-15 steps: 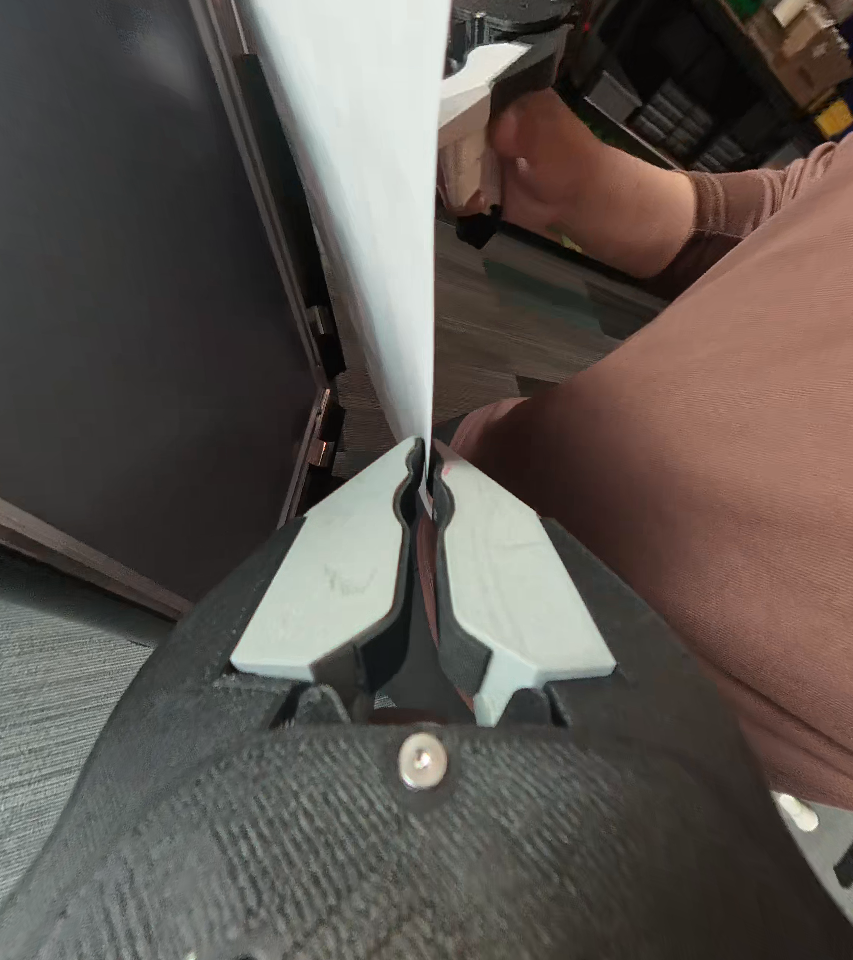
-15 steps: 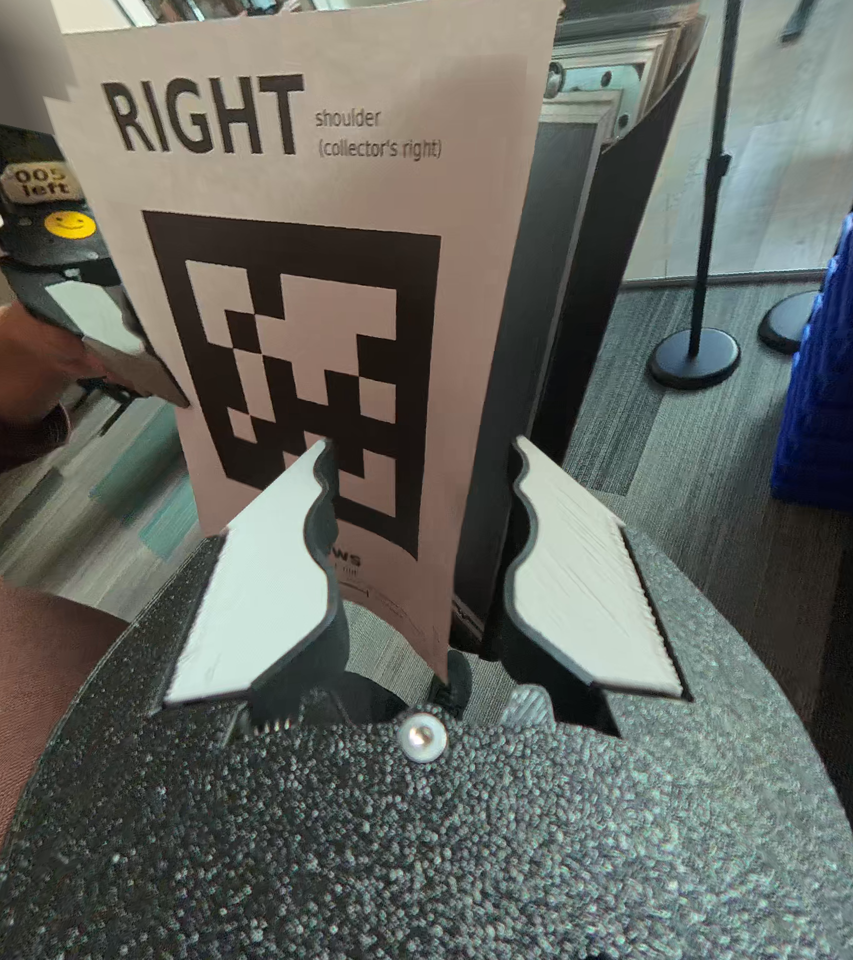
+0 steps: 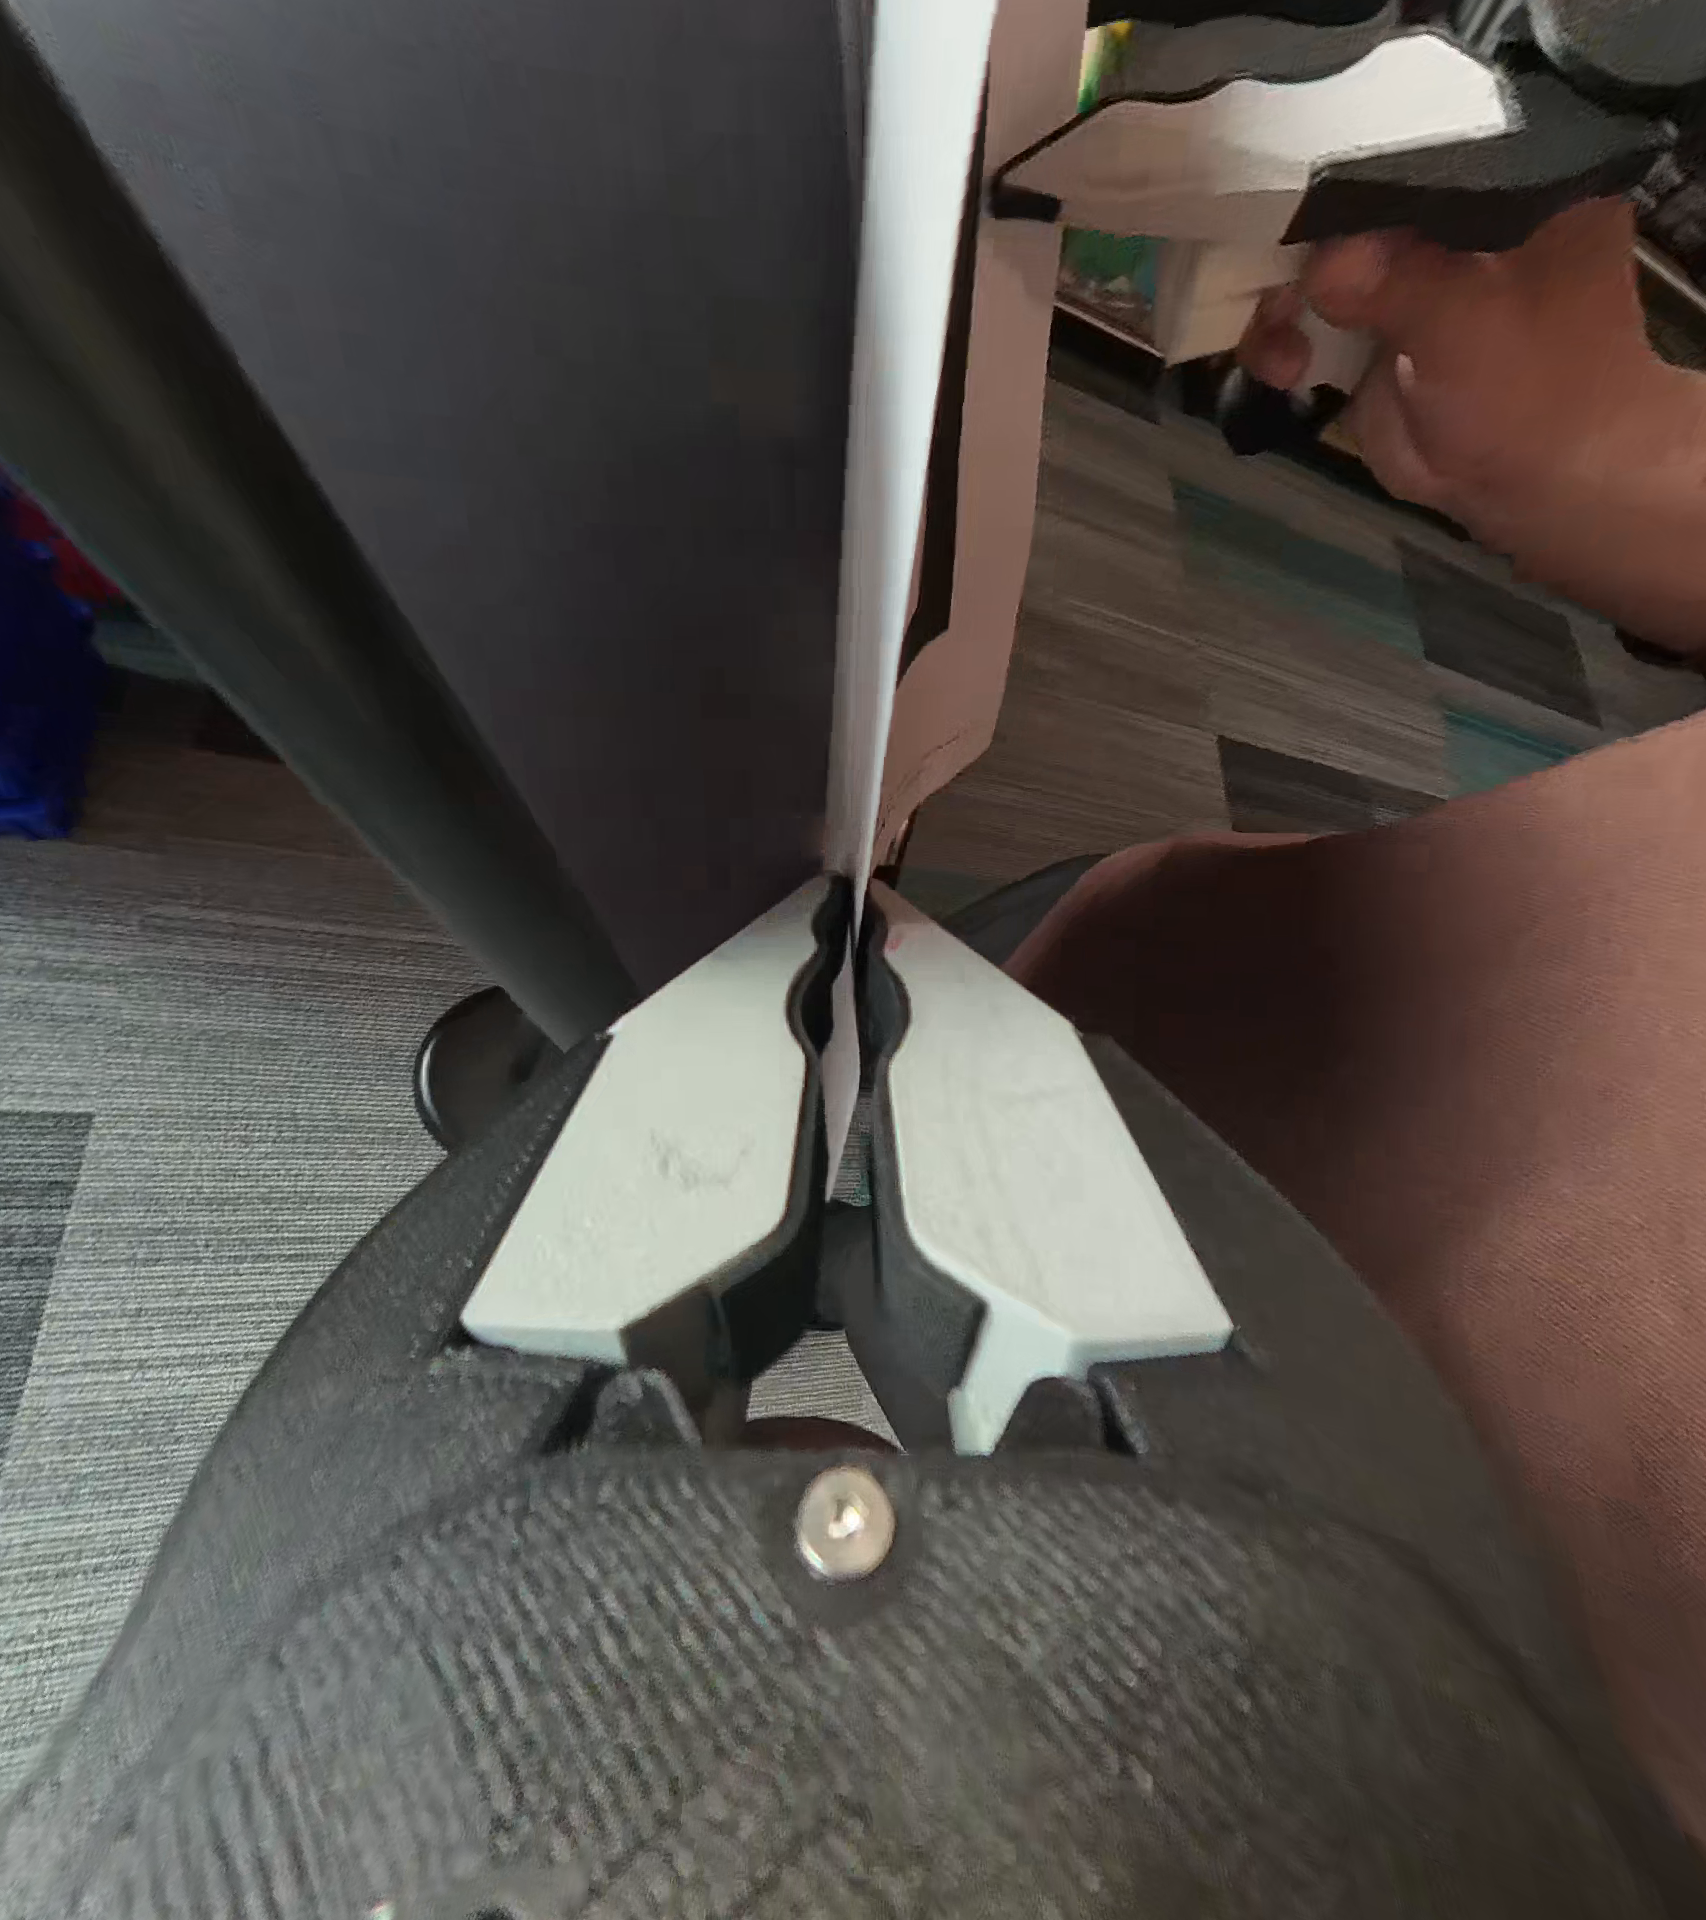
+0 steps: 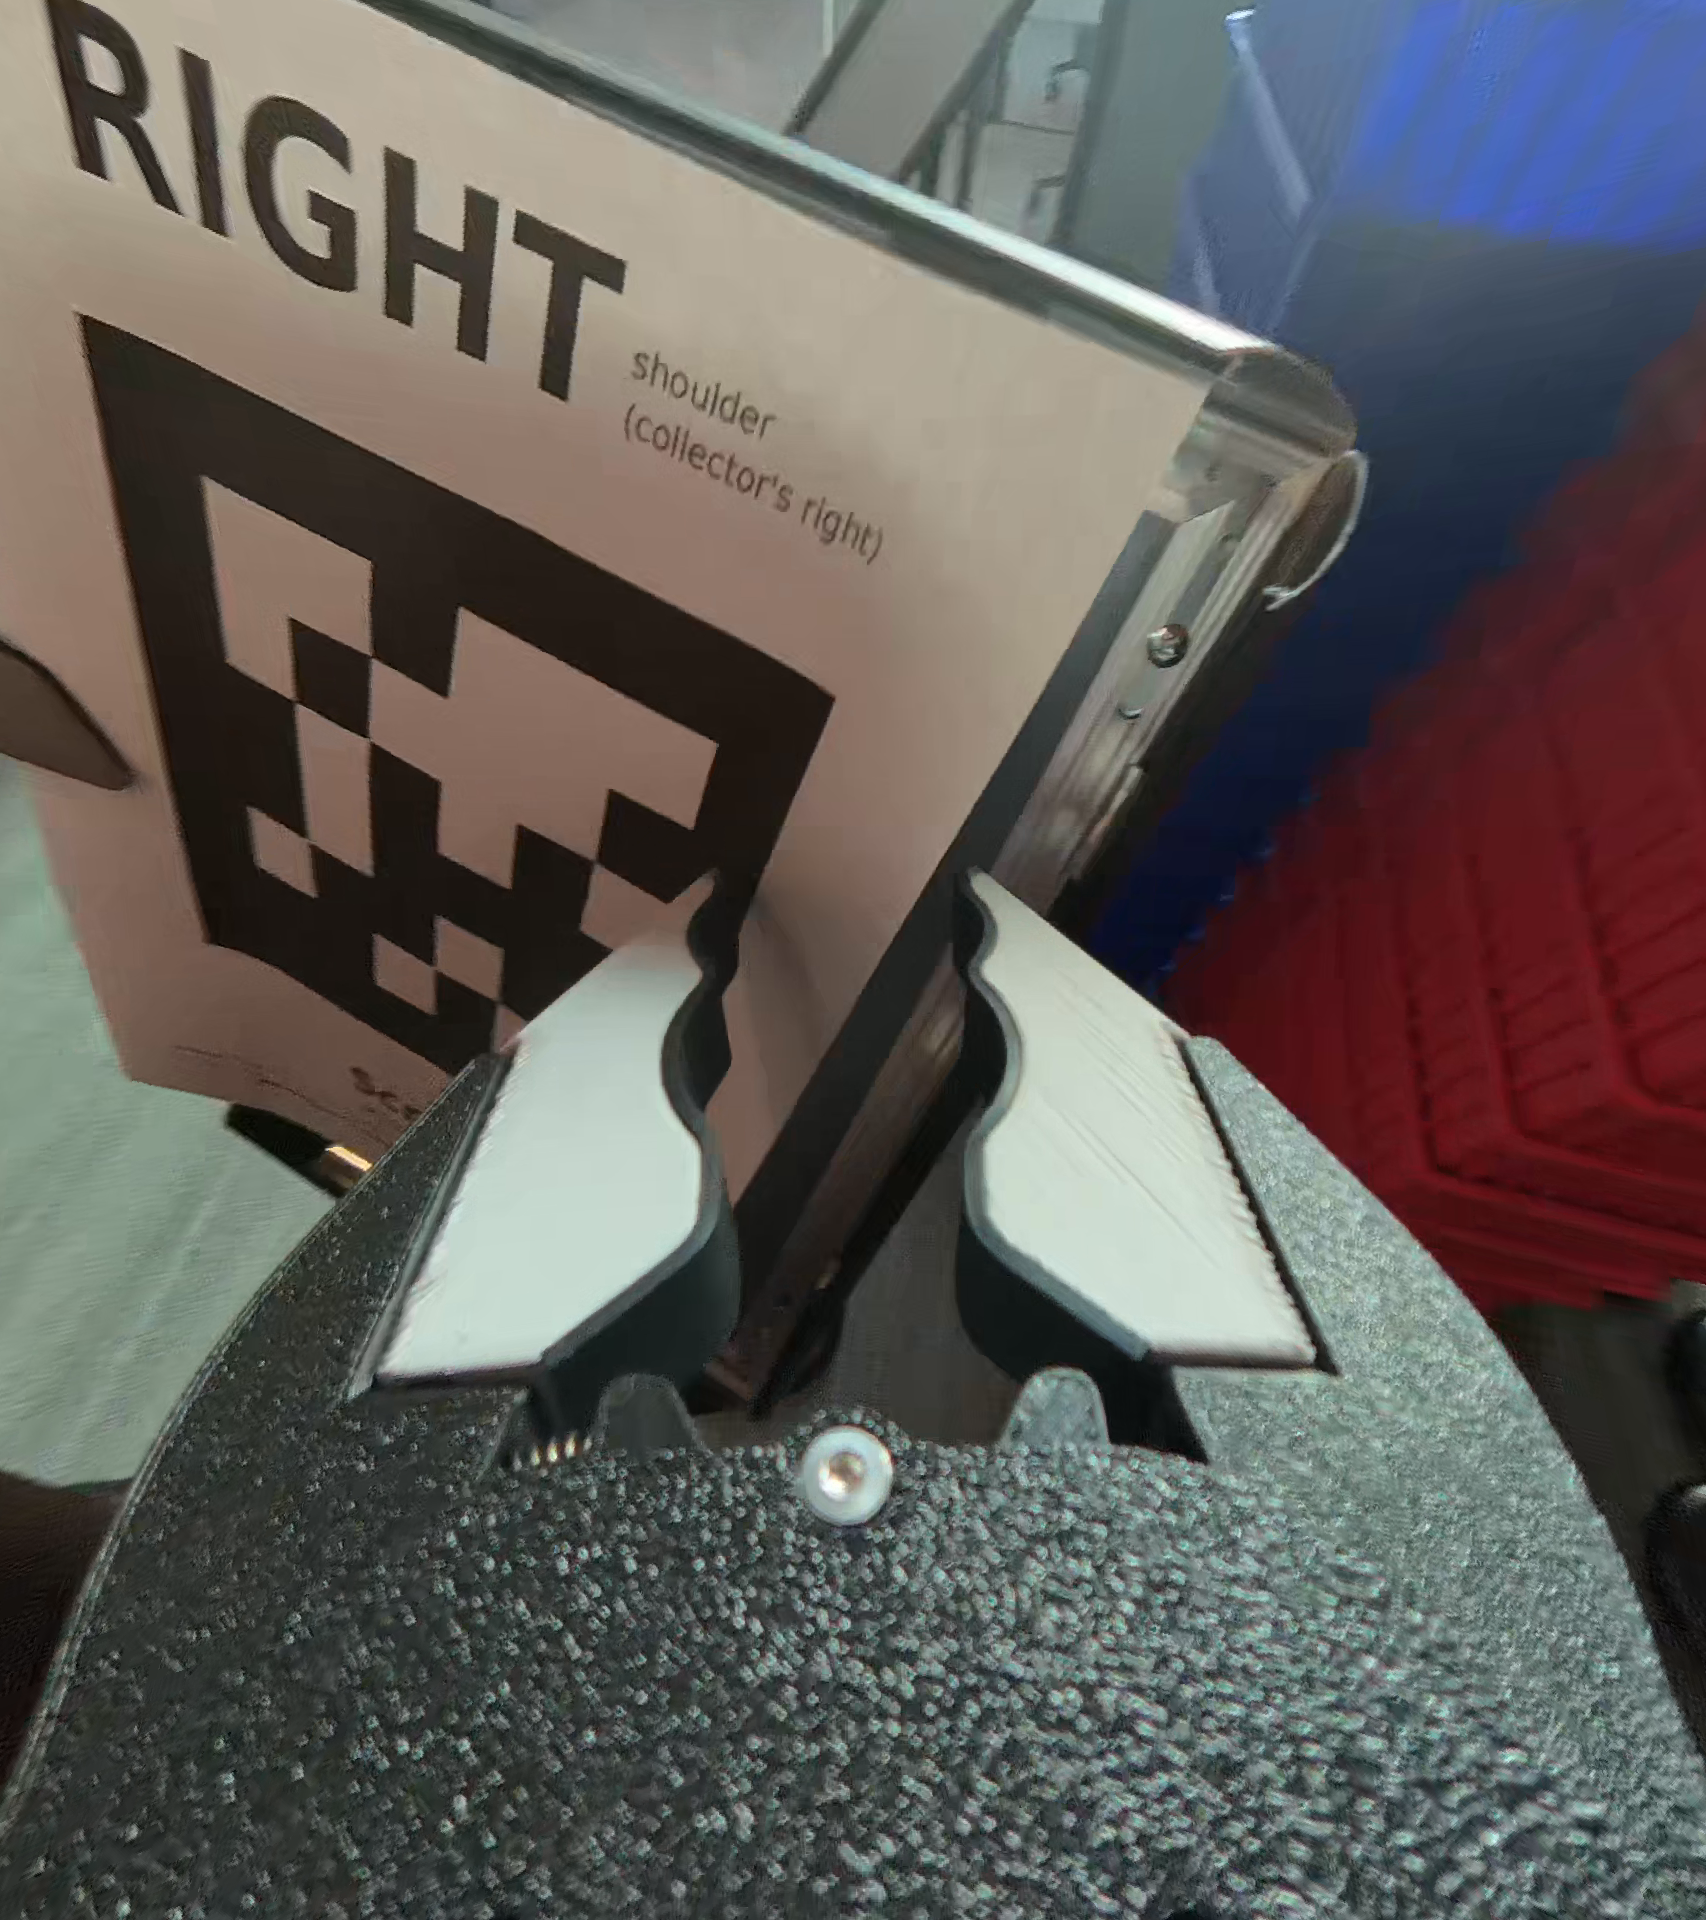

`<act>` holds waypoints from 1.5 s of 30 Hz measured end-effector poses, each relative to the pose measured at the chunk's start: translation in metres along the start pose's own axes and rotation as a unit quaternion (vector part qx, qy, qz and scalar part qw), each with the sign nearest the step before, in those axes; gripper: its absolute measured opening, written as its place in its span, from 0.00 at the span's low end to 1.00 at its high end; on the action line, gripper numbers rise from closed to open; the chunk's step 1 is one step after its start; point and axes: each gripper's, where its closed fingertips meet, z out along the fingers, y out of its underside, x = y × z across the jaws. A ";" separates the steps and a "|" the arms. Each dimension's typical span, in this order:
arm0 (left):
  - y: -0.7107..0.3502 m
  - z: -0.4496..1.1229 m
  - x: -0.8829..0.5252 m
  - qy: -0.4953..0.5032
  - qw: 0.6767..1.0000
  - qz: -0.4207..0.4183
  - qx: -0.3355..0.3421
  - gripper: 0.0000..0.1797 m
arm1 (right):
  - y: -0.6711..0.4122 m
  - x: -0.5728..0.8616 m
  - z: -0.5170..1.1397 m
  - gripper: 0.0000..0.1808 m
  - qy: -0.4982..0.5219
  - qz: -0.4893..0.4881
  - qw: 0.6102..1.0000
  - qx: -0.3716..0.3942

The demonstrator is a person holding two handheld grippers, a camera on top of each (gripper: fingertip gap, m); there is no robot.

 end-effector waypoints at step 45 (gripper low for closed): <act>-0.096 -0.027 -0.074 -0.187 0.961 -0.070 0.192 0.15 | -0.007 -0.036 0.052 0.00 -0.038 -0.172 0.984 0.020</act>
